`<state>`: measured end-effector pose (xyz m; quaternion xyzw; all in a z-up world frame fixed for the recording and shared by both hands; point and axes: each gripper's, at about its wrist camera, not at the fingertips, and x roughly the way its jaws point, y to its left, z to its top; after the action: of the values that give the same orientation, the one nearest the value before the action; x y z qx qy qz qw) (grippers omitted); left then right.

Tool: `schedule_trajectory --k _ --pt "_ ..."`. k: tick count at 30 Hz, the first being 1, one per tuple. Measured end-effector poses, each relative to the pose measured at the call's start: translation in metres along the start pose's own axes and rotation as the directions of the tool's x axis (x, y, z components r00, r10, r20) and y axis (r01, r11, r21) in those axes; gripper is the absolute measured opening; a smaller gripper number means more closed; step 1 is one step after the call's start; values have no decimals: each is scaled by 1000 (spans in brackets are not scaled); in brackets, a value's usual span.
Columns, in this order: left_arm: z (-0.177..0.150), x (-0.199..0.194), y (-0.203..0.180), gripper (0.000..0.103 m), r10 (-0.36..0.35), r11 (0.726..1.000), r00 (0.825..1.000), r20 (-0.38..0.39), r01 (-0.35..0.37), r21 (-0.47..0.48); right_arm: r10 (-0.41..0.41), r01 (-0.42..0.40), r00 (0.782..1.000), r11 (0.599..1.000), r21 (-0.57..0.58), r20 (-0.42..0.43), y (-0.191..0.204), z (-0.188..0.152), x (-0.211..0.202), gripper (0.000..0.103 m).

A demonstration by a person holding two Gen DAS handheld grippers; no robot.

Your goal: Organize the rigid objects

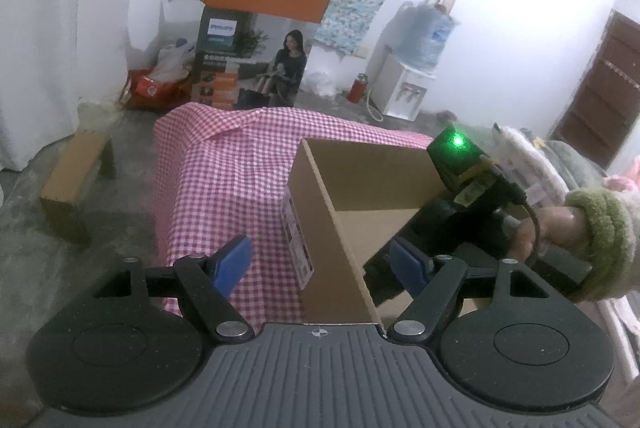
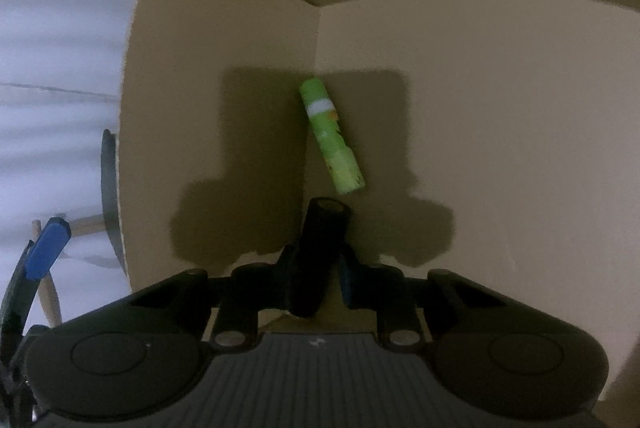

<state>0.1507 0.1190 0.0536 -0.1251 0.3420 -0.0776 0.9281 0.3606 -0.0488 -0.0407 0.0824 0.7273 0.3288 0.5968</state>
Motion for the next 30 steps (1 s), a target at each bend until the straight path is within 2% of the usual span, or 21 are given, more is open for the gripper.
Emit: schedule_trajectory --k 7,12,15,19,21,22,25,30 --pt "-2 0 -1 77 -4 1000 1000 -5 4 0 -45 51 995 996 -68 84 12 16 -10 22" --pt "-2 -1 -2 77 -5 1000 1000 -8 5 -1 -72 92 982 990 -104 175 16 34 -19 22" --pt "-2 -2 -3 77 -2 1000 1000 -7 2 -3 -61 84 977 991 -107 205 13 38 -18 23" --pt "-2 -6 -5 77 -2 1000 1000 1 2 -6 -64 88 973 991 -100 220 9 33 -31 25" --pt "-2 -9 -6 77 -2 1000 1000 9 2 -5 -55 84 967 991 -106 247 12 8 -11 25" --pt "-2 -12 -7 77 -2 1000 1000 14 2 -6 -51 83 964 990 -112 262 5 -2 -16 25" --pt "-4 -22 -11 77 -6 1000 999 37 6 -3 -28 76 945 988 -136 326 5 -22 -44 25" --pt "-9 -44 -20 78 -14 1000 997 78 14 2 30 56 889 983 -174 457 17 -55 -80 25"
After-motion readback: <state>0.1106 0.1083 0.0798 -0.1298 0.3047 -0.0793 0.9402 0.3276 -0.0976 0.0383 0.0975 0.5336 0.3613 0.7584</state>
